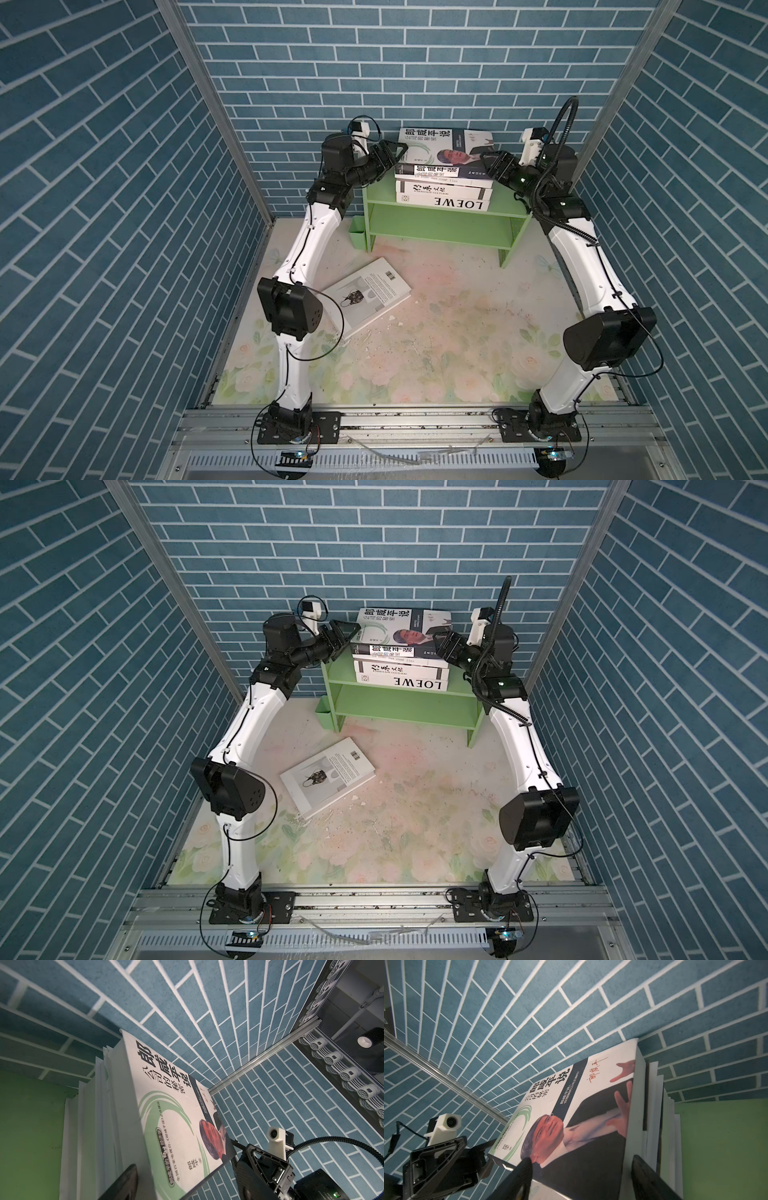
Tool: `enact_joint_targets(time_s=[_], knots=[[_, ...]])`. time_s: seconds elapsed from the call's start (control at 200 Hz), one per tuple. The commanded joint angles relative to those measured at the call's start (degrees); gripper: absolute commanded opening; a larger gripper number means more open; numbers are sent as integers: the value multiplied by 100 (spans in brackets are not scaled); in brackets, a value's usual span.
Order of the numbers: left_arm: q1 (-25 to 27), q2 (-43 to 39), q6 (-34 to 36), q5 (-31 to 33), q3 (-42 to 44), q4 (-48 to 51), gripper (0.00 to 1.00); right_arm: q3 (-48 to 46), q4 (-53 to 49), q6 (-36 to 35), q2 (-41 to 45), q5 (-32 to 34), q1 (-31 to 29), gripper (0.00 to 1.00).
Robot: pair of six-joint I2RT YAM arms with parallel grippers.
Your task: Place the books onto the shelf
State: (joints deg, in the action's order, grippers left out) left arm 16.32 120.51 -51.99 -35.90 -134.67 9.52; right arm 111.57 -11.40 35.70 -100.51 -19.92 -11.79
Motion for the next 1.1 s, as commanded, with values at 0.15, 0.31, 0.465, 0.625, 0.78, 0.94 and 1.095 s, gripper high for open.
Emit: enact_joint_targets(time_s=[0.15,0.31,0.465,0.625,0.78,0.94,1.095], knots=[[42,-42,35,-109,-39,-186,76,246,-89,-237,-118,-589,-151,74],[47,50,-46,-199,-199,-291,77,421,-159,-378,-153,-752,-258,74],[90,229,-145,-277,-438,-399,77,541,-179,-389,-197,-717,-292,74],[117,389,-176,-286,-678,-386,77,533,-185,-397,-197,-654,-297,74],[117,499,-219,-260,-771,-419,78,471,-187,-424,-180,-577,-292,74],[115,622,-346,-251,-780,-568,78,421,-181,-449,-180,-496,-294,74],[117,658,-421,-234,-715,-750,79,401,-174,-468,-180,-460,-297,74]])
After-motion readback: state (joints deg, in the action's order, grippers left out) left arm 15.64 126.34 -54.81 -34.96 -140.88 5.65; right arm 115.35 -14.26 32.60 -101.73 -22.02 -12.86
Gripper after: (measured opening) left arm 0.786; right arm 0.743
